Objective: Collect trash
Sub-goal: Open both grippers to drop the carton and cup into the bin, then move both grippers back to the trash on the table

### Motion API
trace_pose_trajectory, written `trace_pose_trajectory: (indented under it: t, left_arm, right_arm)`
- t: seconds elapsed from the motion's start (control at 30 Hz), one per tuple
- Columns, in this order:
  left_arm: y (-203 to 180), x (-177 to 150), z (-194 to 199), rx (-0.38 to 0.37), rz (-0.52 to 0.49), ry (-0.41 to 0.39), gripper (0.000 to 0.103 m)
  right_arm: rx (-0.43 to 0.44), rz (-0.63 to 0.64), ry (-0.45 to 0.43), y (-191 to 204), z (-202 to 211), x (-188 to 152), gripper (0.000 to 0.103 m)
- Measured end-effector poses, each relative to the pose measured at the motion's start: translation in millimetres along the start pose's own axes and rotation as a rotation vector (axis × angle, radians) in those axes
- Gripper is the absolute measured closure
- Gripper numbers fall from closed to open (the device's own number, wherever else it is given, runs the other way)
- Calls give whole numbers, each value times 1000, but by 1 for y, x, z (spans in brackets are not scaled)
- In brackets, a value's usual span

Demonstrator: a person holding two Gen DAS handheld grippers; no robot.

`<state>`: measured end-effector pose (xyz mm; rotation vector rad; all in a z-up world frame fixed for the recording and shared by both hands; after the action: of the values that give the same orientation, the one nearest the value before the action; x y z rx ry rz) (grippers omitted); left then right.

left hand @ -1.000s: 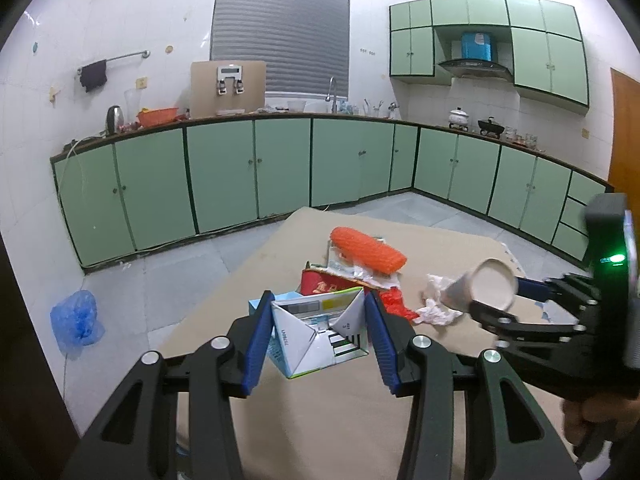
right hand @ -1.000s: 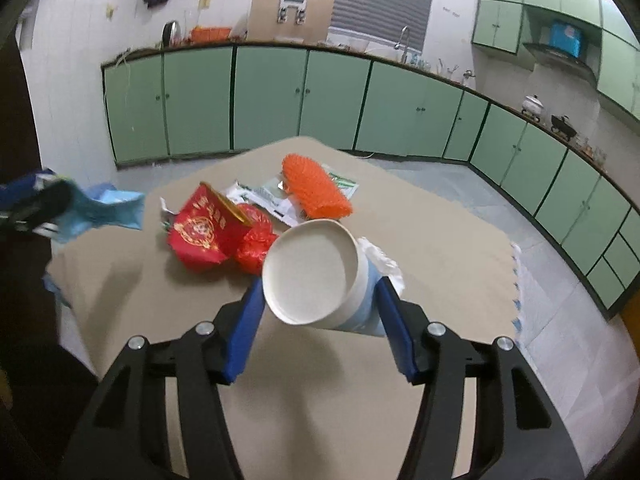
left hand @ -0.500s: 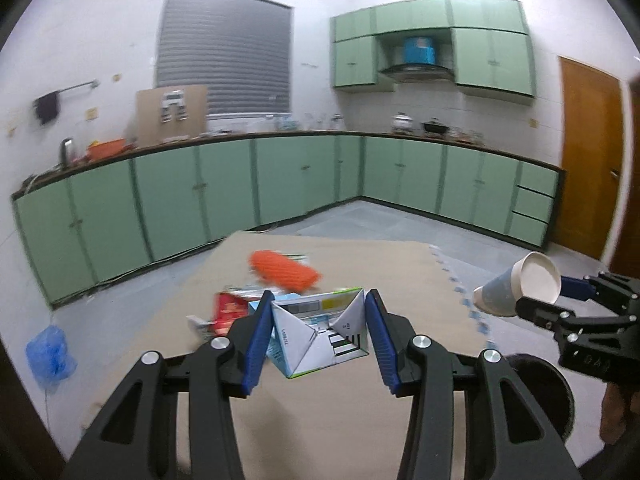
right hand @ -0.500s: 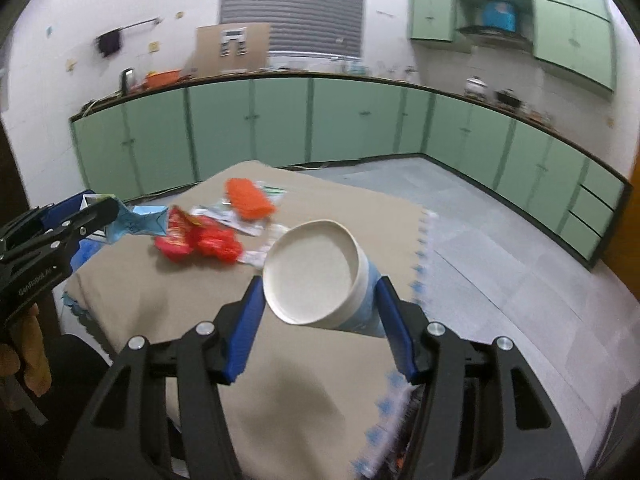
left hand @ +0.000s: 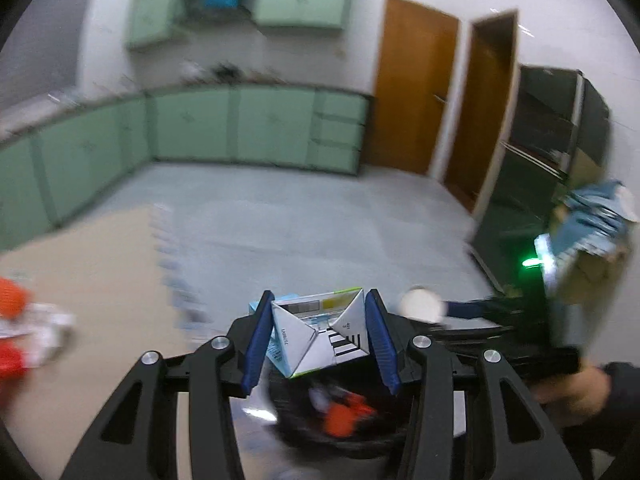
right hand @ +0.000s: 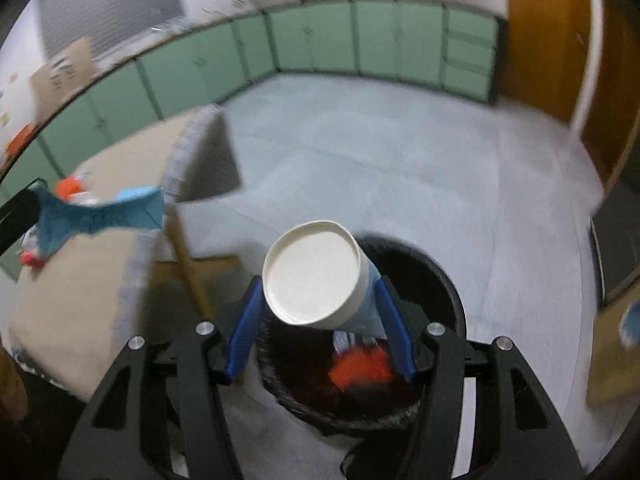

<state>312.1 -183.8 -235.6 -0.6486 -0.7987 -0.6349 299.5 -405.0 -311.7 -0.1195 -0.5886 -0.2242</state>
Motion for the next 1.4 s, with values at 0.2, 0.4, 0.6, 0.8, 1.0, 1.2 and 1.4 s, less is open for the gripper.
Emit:
trace_pose_trajectory:
  t: [0.2, 0.4, 0.6, 0.8, 1.0, 1.2, 1.4]
  left_arm:
    - [16, -18, -130, -156, 142, 206, 57]
    - [63, -60, -224, -158, 408, 381, 55]
    - [67, -69, -237, -112, 426, 399, 52]
    - [72, -37, -159, -30, 406, 306, 40]
    - [78, -16, 12, 195, 249, 79, 12]
    - [101, -63, 196, 576, 137, -143, 6]
    - [148, -116, 280, 781, 119, -233, 6]
  right_arm:
    - [11, -101, 229, -31, -96, -7, 47]
    - [-77, -96, 300, -42, -126, -17, 33]
    - [-110, -172, 274, -80, -117, -15, 30]
    - [-114, -236, 189, -85, -76, -7, 32]
    - [-34, -8, -102, 16, 43, 10, 22]
    - [171, 285, -326, 171, 135, 11, 12]
    - [311, 448, -364, 293, 149, 14, 12]
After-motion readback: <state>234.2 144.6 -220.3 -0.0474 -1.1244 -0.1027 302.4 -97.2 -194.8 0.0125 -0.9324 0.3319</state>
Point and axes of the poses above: each gripper's, at about its wrist camera, not at the fingertips, and z roughly against the way its jaws point, y to its left, x to its top, the point moved 1 cm from there along -z, roughly the way its jaws point, and after that the axes turned 12 degrees about -x, right-handed, at the moved point
